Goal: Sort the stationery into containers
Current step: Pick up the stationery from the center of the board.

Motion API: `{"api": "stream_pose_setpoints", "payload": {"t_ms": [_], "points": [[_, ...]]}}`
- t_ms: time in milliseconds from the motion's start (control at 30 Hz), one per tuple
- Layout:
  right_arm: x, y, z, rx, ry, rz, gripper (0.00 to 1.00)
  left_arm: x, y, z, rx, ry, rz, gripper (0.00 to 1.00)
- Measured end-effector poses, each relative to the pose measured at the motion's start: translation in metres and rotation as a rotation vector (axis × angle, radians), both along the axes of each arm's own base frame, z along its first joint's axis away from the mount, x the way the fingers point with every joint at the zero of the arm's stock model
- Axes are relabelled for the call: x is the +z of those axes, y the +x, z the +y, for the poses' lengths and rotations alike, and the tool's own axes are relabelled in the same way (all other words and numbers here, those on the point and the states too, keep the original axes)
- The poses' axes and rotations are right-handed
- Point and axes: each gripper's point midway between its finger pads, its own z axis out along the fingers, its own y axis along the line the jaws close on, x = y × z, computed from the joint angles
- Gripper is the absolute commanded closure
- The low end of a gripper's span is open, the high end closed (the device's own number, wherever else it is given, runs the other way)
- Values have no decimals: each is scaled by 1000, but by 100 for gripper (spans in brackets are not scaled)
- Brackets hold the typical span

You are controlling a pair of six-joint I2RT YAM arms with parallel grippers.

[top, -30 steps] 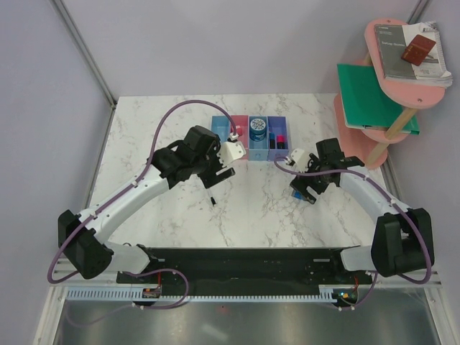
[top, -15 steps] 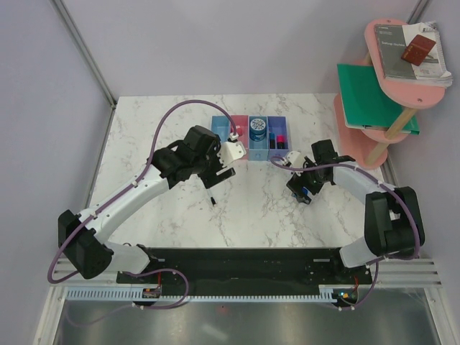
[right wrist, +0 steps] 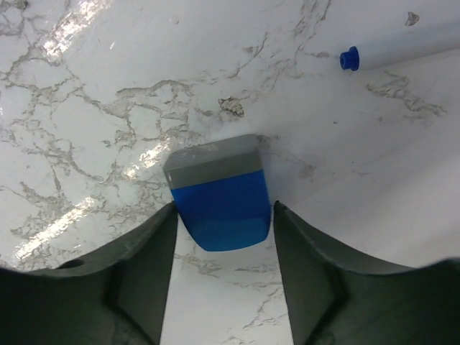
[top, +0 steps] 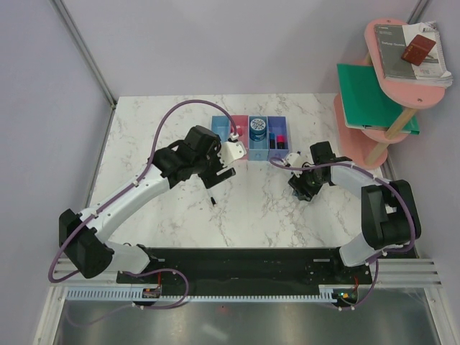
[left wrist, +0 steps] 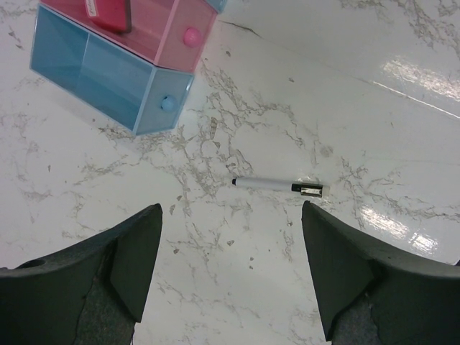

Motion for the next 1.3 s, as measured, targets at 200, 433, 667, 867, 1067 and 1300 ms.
{"api": "stream_pose_setpoints", "payload": {"t_ms": [200, 433, 667, 867, 1067, 1300], "points": [[6, -1, 0, -13, 6, -17, 50, -4, -3, -4, 16, -25, 35, 14], [71, 5, 2, -41, 54, -212, 51, -14, -14, -27, 45, -149, 196, 16], [151, 10, 14, -58, 146, -395, 53, -8, -17, -77, -6, -315, 394, 16], [188, 19, 26, -66, 221, -440, 55, 25, -18, -115, -99, -498, 559, 17], [199, 20, 34, -71, 270, -434, 55, 55, -15, -134, -165, -631, 690, 20], [203, 16, 54, -38, 339, -391, 55, 61, -15, -148, -207, -678, 794, 22]]}}
